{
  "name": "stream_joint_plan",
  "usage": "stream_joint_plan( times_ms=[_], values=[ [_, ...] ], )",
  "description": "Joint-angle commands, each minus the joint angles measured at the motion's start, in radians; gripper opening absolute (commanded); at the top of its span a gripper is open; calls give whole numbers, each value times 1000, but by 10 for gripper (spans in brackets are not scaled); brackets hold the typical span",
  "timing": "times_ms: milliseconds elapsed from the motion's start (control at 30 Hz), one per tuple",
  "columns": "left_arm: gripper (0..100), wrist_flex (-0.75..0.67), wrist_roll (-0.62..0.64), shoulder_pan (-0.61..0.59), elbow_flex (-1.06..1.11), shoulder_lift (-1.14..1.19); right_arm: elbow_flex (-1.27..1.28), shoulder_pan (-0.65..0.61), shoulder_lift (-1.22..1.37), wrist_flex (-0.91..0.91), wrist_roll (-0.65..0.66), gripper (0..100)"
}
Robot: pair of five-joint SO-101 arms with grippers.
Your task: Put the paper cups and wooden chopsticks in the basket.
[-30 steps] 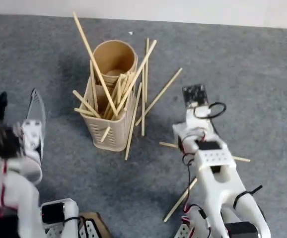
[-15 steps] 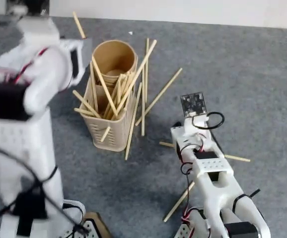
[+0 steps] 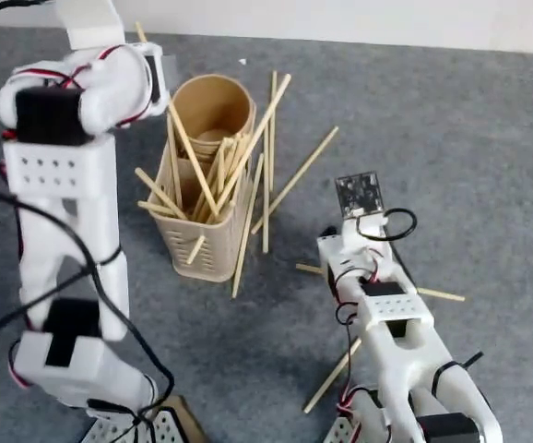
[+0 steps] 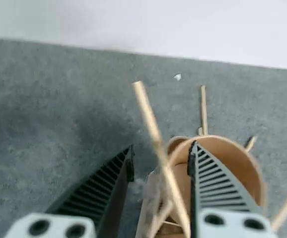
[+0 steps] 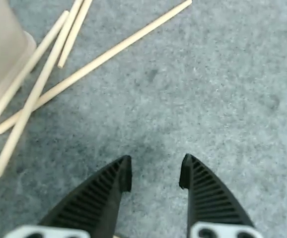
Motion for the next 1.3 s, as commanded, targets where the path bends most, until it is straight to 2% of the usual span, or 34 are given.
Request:
stream_joint_plan(
  times_ms=[0, 100, 233, 333, 600, 700, 933, 1267],
  values=[
    [205, 3, 5, -13, -31, 44, -1, -12, -15, -18, 11, 173],
    [194, 0, 3, -12, -35, 77, -1, -12, -15, -18, 11, 173],
    [70, -26, -9, -12, -36, 84, -1, -12, -15, -18, 11, 173],
    [2, -60, -94, -12, -67, 82, -1, -12, -13, -18, 11, 173],
    [4, -57, -137, 10, -275, 84, -1, -12, -7, -19, 11, 173],
    [4, -57, -196, 64, -334, 84, -1, -12, -7, -19, 11, 173],
    [4, -55, -203, 191, -447, 84, -1, -12, -7, -21, 11, 173],
    [4, 61, -256, 298, -648, 93, -1, -12, -7, -21, 11, 173]
  ],
)
